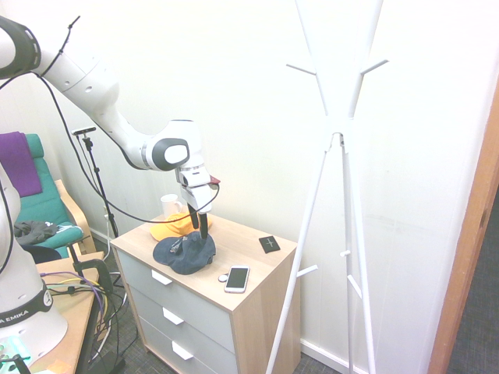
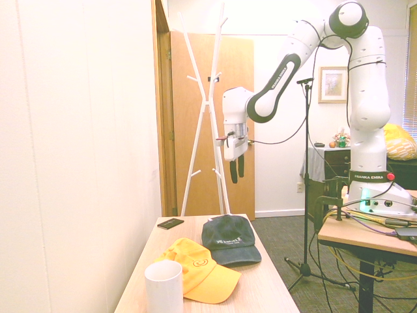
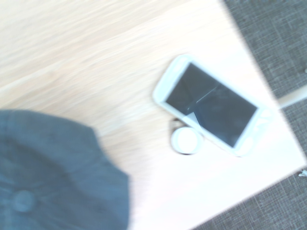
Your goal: Hang the cap
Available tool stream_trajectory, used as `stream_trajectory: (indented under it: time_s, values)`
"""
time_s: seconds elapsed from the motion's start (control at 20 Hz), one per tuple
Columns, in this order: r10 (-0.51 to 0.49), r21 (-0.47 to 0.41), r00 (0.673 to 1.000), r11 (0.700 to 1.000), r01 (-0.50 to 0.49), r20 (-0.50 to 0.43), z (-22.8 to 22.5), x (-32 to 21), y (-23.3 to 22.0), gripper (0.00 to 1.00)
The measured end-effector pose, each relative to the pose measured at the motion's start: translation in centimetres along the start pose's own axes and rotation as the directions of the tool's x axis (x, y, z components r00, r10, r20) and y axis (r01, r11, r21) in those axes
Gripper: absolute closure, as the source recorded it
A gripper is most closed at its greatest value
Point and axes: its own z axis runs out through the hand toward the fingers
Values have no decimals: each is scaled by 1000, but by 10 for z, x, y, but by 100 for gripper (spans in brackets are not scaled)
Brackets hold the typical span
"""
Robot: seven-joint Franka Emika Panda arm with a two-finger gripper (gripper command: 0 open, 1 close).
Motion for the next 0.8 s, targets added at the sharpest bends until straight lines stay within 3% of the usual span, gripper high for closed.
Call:
stream_trajectory:
  time_s: [0.25, 0.7, 0.75, 0.8]
  values:
    - [-69, -21, 998, 997, 68, -8, 22, -33, -42, 0]
    - [-187, -52, 982, 981, 186, -9, 68, -79, -77, 0]
    - [-198, -52, 980, 979, 198, -10, 70, -84, -80, 100]
    - [-207, -48, 978, 977, 206, -12, 73, -87, -82, 100]
